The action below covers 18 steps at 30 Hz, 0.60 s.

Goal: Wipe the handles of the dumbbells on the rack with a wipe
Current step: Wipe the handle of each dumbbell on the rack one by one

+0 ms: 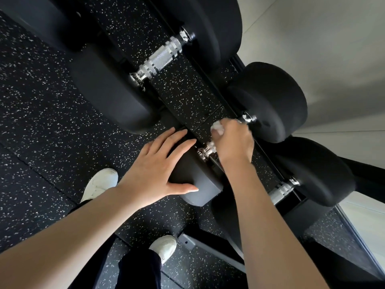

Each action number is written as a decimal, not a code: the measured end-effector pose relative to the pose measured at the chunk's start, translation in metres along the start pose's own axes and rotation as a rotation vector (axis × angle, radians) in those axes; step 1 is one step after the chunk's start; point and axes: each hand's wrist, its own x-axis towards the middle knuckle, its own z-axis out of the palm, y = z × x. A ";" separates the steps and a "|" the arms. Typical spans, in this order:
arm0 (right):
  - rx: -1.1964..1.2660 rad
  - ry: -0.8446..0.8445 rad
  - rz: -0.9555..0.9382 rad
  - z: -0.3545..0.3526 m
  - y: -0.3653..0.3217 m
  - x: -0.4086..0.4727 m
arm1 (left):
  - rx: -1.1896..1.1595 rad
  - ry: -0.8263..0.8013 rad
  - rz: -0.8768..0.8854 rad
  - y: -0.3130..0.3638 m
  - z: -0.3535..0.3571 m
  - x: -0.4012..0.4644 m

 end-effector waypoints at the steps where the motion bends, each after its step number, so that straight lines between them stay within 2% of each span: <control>1: 0.007 0.043 0.020 -0.004 0.004 0.006 | -0.004 0.000 0.003 0.000 0.000 0.000; 5: 0.078 0.213 0.093 -0.005 0.016 0.018 | -0.024 -0.008 0.004 -0.001 0.000 -0.001; 9: 0.347 0.445 0.143 0.005 0.020 0.011 | -0.024 -0.011 0.007 -0.002 0.000 -0.001; 12: 0.480 0.535 0.189 0.011 0.024 0.005 | -0.031 -0.016 0.011 -0.002 0.000 -0.001; 15: 0.693 0.551 0.232 0.013 0.026 -0.003 | -0.030 -0.035 0.011 -0.002 -0.001 -0.001; 18: 0.828 0.424 0.266 0.016 0.030 -0.013 | -0.009 -0.061 0.012 -0.001 -0.004 0.000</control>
